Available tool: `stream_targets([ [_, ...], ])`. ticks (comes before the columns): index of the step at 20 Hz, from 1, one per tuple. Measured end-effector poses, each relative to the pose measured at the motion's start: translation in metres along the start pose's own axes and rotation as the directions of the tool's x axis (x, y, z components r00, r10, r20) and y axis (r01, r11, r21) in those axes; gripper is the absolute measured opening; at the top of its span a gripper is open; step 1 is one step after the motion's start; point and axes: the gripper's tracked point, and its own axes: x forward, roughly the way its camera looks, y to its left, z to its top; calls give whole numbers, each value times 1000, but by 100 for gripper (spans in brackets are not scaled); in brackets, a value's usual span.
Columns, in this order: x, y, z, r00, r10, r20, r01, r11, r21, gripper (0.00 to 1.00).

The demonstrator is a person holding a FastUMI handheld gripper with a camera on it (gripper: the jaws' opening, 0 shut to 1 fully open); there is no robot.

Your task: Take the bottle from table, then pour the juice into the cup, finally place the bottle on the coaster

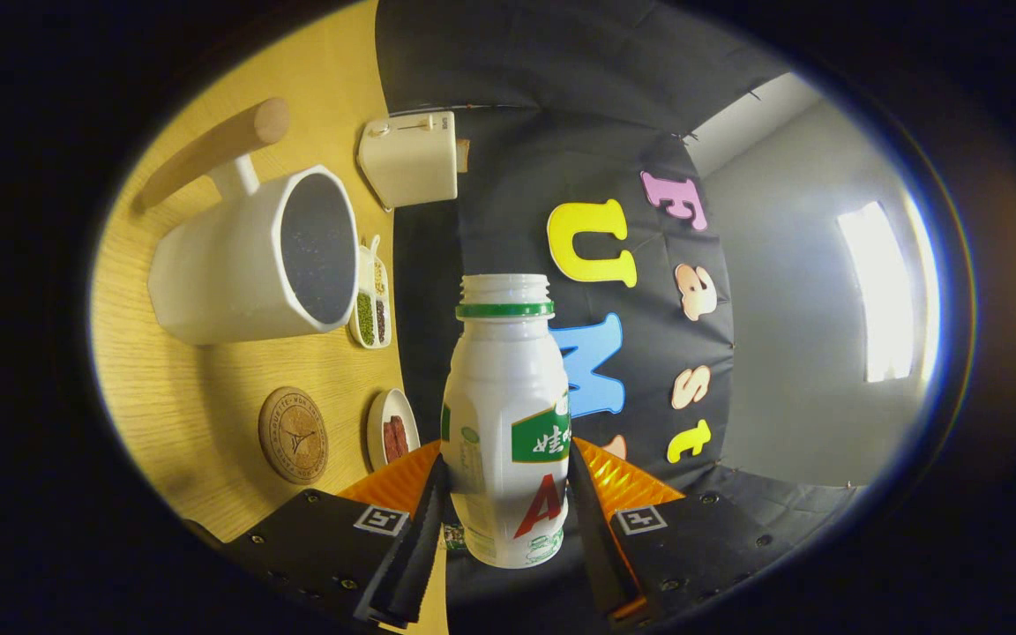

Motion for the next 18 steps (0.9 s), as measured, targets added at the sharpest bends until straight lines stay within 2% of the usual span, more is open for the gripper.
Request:
stream_targets([
  [5, -1, -1, 5, 1000, -11, 18, 12, 997, -73, 70],
  [18, 4, -12, 12, 999, -33, 43, 39, 989, -145, 71],
])
